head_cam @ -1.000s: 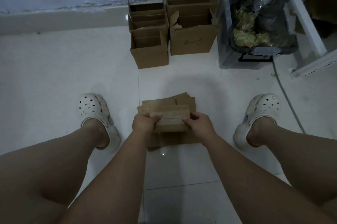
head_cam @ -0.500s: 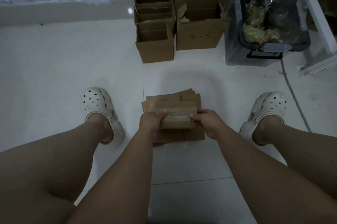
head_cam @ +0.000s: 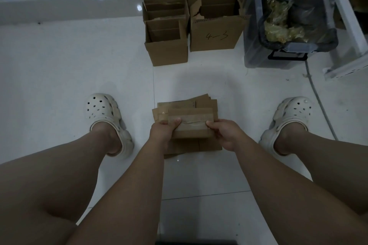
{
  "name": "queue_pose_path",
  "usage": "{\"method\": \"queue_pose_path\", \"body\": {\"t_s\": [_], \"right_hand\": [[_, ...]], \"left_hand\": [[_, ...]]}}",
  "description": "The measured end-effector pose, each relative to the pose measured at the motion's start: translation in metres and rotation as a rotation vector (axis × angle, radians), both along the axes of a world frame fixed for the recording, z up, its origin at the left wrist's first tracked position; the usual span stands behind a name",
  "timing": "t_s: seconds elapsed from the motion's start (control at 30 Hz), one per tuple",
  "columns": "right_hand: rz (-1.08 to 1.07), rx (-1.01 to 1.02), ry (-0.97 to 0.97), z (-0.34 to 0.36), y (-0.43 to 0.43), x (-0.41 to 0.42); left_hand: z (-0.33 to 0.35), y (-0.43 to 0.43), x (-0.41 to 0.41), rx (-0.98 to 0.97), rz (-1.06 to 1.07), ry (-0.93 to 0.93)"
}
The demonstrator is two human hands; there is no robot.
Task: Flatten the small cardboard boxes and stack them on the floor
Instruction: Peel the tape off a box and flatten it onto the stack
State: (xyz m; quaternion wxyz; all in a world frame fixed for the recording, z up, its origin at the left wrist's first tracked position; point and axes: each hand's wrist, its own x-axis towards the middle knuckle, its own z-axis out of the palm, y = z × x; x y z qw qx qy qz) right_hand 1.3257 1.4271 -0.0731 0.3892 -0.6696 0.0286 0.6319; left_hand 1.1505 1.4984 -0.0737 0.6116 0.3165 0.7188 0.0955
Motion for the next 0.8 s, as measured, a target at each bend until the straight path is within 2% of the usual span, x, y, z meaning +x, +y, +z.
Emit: {"method": "queue_pose_path", "body": {"t_s": [0.27,0.47,0.8], "right_hand": [[0.041,-0.022,-0.001,0.004,0.000,0.007],[0.218,-0.022,-0.137,0.006,0.005,0.013],[0.249,-0.010,-0.220,0.000,0.000,0.009]], "left_hand": [[-0.002,-0.001,-0.001,-0.008,-0.001,-0.013],[-0.005,-0.002,-0.002,0.008,-0.029,-0.023],[-0.007,-0.002,-0.002,0.019,-0.034,-0.013]]}}
